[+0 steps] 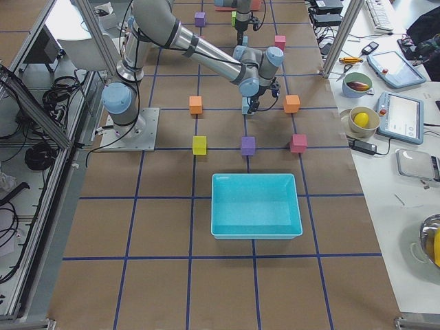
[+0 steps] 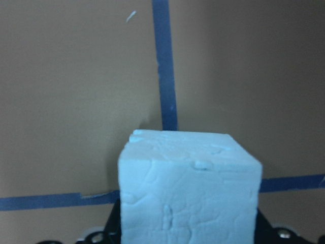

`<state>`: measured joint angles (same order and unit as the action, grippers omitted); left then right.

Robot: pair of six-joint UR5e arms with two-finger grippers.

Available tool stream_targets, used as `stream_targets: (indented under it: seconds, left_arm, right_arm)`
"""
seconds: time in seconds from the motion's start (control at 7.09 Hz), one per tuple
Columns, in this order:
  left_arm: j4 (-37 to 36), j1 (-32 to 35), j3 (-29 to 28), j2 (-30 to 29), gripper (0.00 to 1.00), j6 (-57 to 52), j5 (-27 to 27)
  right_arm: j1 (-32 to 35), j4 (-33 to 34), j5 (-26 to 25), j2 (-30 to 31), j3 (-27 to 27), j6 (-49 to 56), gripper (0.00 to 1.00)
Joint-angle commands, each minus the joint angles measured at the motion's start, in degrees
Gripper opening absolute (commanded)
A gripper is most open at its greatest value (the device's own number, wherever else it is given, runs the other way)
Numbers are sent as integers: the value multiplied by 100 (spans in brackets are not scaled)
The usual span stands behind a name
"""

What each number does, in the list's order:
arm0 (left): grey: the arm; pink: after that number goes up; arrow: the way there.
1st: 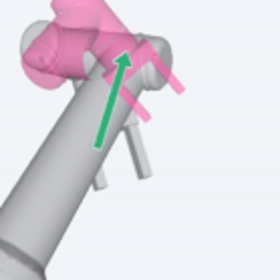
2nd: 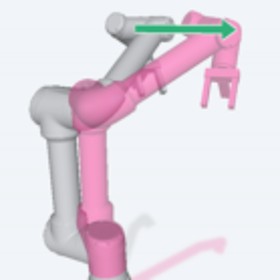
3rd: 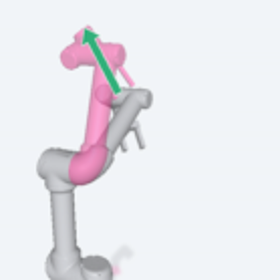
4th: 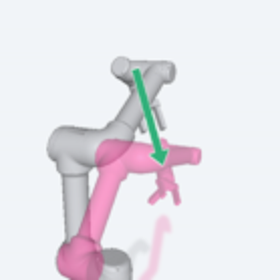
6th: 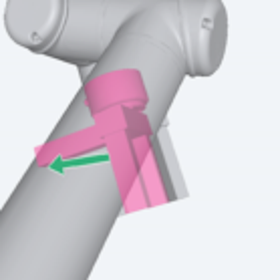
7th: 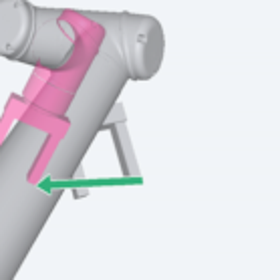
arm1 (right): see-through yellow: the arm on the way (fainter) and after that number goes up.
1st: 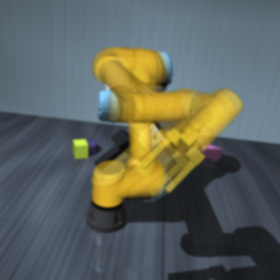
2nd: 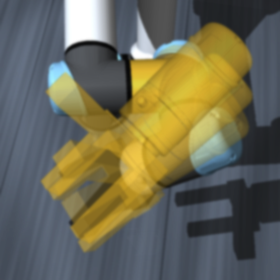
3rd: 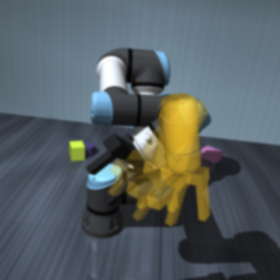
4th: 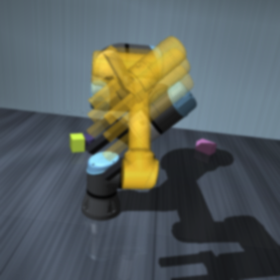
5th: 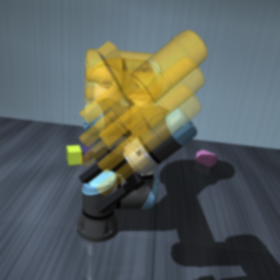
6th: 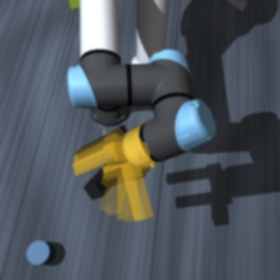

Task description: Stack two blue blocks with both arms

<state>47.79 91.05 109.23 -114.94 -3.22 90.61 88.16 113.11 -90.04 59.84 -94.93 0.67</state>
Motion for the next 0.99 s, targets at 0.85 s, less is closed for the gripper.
stream_targets:
  seconds: [0.85]
  left_arm:
    - [-15,-61,-50,147,0,-29,18]
  right_arm:
    - [1008,-431,680,-662,2045,-1539,0]
